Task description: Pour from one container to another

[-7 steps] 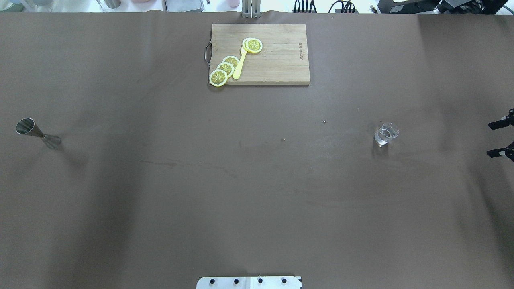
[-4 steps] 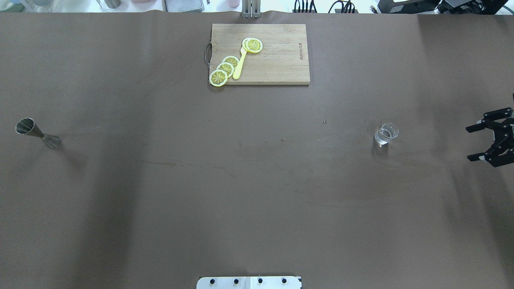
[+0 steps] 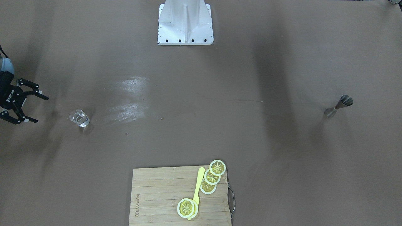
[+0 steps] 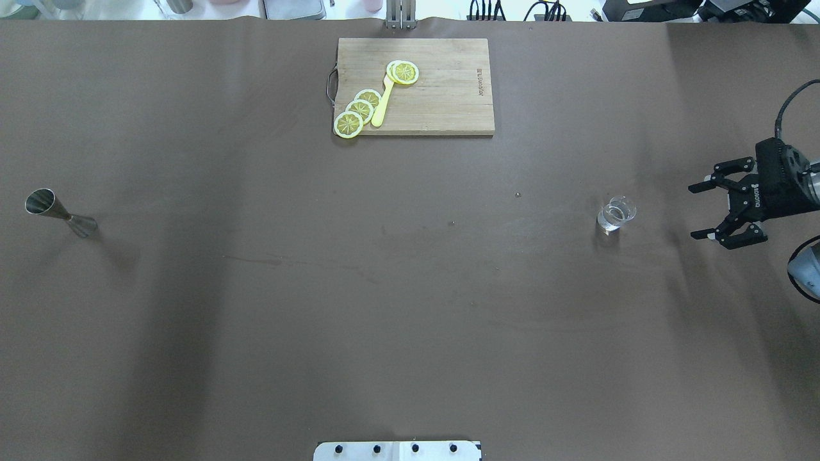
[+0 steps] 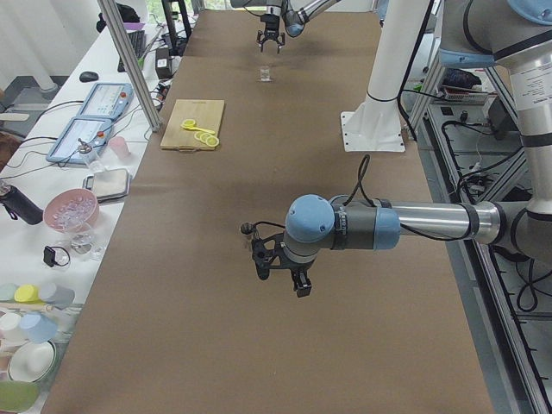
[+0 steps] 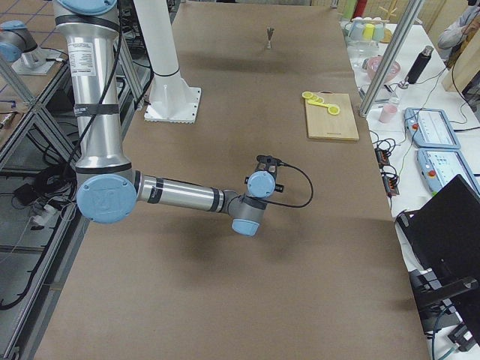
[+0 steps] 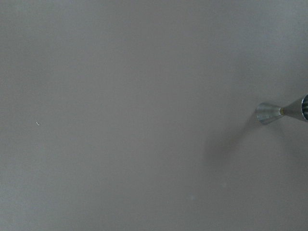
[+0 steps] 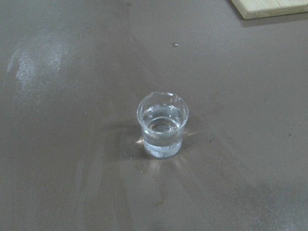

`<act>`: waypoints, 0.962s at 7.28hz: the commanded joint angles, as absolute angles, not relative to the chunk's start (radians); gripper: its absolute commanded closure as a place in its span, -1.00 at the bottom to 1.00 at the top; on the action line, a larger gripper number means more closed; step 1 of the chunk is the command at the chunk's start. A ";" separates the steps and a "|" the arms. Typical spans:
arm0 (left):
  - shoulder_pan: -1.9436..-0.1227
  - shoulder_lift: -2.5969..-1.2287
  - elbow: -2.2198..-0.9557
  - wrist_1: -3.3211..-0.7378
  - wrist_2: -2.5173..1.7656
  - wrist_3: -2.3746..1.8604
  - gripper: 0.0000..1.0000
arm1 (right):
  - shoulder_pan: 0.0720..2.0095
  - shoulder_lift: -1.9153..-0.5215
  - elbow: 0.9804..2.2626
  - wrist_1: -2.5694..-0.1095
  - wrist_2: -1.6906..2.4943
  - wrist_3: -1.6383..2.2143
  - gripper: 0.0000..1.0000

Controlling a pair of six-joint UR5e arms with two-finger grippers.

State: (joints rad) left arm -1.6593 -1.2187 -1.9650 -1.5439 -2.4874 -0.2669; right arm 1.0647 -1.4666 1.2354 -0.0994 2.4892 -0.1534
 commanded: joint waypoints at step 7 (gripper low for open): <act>-1.389 -1.331 -2.077 -1.557 -2.485 -0.793 -0.97 | 0.957 -1.338 1.072 0.080 2.413 -0.018 -0.98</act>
